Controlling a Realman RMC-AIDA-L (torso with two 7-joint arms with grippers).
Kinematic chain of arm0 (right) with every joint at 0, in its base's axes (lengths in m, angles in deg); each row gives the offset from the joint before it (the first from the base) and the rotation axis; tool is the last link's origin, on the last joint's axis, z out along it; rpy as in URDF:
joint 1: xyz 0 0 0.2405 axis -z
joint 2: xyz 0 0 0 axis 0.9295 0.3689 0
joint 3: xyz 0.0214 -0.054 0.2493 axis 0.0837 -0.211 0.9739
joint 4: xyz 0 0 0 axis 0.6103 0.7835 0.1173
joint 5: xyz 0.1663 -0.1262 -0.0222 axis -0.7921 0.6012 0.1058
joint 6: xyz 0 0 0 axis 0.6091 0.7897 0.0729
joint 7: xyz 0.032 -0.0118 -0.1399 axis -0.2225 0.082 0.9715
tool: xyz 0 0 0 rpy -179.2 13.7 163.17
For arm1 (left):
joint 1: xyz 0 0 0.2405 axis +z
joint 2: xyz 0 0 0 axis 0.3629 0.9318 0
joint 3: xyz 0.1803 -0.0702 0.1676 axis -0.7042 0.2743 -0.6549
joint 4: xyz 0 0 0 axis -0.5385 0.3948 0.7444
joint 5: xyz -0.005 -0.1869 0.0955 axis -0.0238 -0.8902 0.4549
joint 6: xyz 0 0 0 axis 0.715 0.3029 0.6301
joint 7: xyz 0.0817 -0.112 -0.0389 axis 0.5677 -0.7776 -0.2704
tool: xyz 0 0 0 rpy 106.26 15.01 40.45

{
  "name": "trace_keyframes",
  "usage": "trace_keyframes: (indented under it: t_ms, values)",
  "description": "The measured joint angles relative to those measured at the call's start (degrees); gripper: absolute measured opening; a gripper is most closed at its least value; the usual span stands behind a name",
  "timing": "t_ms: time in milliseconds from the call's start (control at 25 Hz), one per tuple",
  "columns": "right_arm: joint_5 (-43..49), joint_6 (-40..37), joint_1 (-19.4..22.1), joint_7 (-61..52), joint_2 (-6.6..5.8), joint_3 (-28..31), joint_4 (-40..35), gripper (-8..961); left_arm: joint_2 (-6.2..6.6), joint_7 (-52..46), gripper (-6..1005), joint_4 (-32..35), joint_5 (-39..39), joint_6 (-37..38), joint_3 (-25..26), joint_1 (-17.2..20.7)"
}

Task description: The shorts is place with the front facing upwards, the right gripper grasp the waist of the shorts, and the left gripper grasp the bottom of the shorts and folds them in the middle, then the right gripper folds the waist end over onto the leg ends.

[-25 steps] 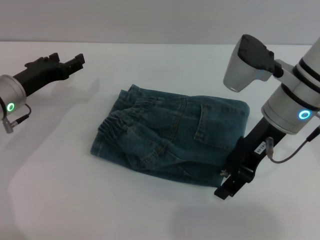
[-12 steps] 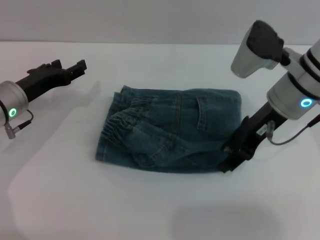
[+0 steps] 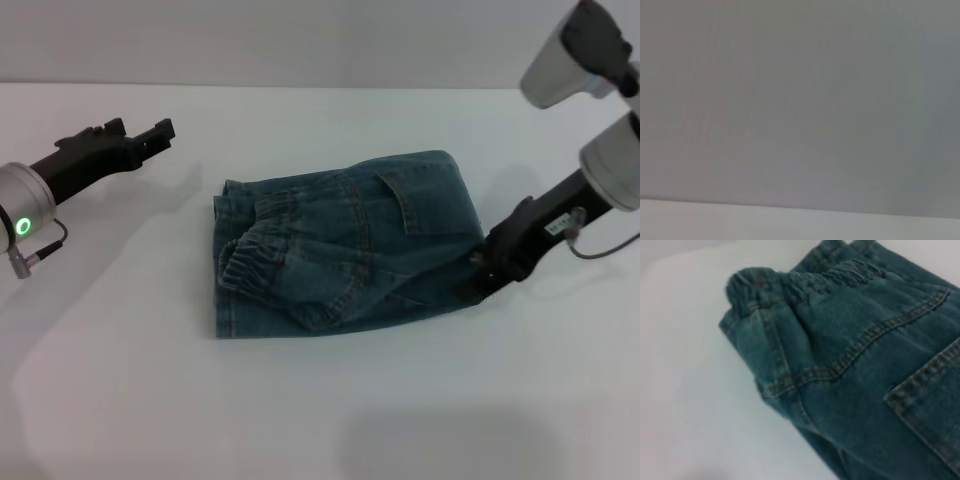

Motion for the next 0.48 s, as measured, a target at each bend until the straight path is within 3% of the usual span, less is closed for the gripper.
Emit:
trace_keyframes:
  t_ms: [120, 160, 200, 320, 480]
  values:
    - [-2.3, -5.5, 3.9, 1.1, 1.27, 0.5, -8.6, 603, 0.04, 0.2, 800, 0.1, -0.9, 2.2, 1.4, 0.2]
    - [-6.6, -8.7, 7.6, 2.9, 2.06, 0.8, -15.5, 603, 0.04, 0.7, 800, 0.1, -1.6, 3.6, 2.4, 0.4]
    - [-6.6, -8.7, 7.6, 2.9, 2.06, 0.8, -15.5, 603, 0.04, 1.7, 800, 0.1, -2.6, 5.3, 3.5, 0.7]
    - [-15.3, -9.5, 13.9, 6.7, 2.88, 3.3, -23.2, 603, -0.01, 4.7, 800, -0.3, -6.3, 10.7, 6.1, 1.7]
    - [-30.5, -4.8, 22.1, 16.0, 3.93, 11.8, -24.6, 603, -0.02, 9.6, 800, -1.4, -12.5, 18.5, 9.0, 3.5]
